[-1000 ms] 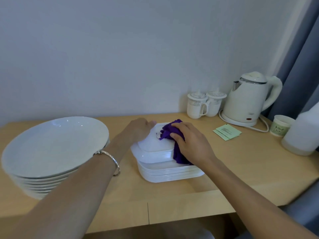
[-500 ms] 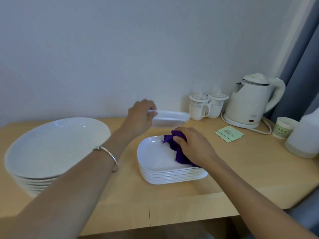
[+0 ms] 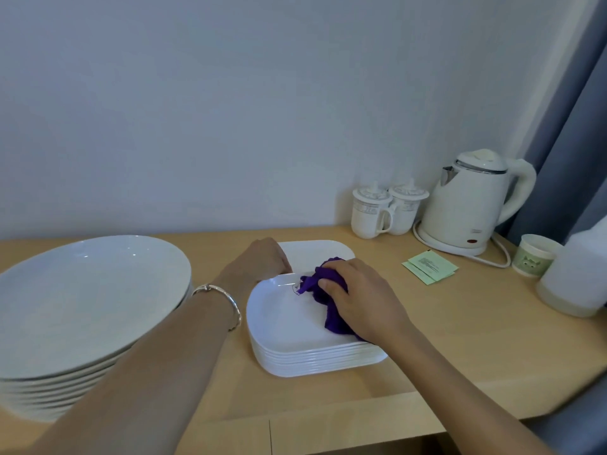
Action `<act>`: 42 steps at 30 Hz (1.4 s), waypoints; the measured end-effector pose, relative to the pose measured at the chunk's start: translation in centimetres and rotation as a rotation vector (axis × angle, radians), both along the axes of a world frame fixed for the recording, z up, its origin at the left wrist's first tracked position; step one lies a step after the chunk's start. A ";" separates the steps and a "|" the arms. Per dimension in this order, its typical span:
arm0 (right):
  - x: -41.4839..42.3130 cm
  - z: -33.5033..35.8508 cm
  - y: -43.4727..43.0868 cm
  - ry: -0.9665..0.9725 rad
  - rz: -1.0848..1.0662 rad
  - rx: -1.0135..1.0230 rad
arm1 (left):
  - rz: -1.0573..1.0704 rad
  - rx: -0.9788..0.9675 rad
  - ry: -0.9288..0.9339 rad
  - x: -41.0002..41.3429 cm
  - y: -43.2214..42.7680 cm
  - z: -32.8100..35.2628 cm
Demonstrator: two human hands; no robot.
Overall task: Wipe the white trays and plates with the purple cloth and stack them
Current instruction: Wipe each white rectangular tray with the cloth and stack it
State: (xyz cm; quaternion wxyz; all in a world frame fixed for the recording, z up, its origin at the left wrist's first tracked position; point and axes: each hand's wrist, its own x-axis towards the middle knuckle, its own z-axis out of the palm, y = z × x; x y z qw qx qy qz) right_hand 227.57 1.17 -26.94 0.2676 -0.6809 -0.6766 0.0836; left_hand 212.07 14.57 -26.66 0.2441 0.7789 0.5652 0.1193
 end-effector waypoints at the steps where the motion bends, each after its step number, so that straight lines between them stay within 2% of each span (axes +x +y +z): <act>1: 0.0 0.0 0.0 -0.001 0.001 0.000 | -0.004 -0.023 0.040 0.0 0.2 0.0; 3: 0.1 -0.1 0.1 0.000 0.002 0.003 | -0.027 -0.066 0.067 0.0 0.3 -0.2; 7: 0.1 -0.2 0.1 0.006 -0.002 0.011 | 0.003 -0.146 -0.175 -0.8 0.0 -0.4; 13: 0.1 -0.2 0.0 -0.017 0.007 -0.002 | 0.200 0.146 -0.534 -0.8 -5.3 -0.3; 15: 0.2 -0.3 -0.1 -0.049 0.021 -0.020 | 0.112 0.119 -0.484 -1.4 -7.9 -0.9; 19: -0.1 0.0 0.0 -0.132 0.070 -0.051 | -0.110 -0.057 -0.261 -3.9 -10.7 -2.1; 22: -0.7 0.0 0.4 -0.176 0.071 -0.064 | -0.222 -0.035 -0.349 -5.1 -10.7 -3.0; 26: -3.8 -1.0 1.3 -0.192 -0.049 -0.058 | -0.236 -0.043 -0.491 -5.1 -10.7 -3.9; 29: -7.2 -1.2 1.6 -0.189 0.123 -0.035 | -0.158 -0.111 -0.579 -5.0 -11.1 -4.3; 31: -7.7 -0.4 0.8 -0.115 0.281 -0.023 | -0.121 -0.128 -0.588 -5.0 -11.5 -4.2; 35: -3.8 1.4 -1.8 0.059 0.476 -0.256 | -0.135 -0.079 -0.548 -5.1 -11.6 -3.8; 37: -0.8 1.9 -2.5 0.008 0.394 -0.297 | -0.130 -0.038 -0.514 -5.1 -11.5 -3.7; 41: 2.0 1.4 -1.7 -0.174 0.014 -0.140 | -0.133 -0.006 -0.424 -5.2 -11.4 -3.5; 42: 1.5 0.9 -1.0 -0.284 -0.033 -0.121 | -0.126 -0.011 -0.412 -5.2 -11.3 -3.6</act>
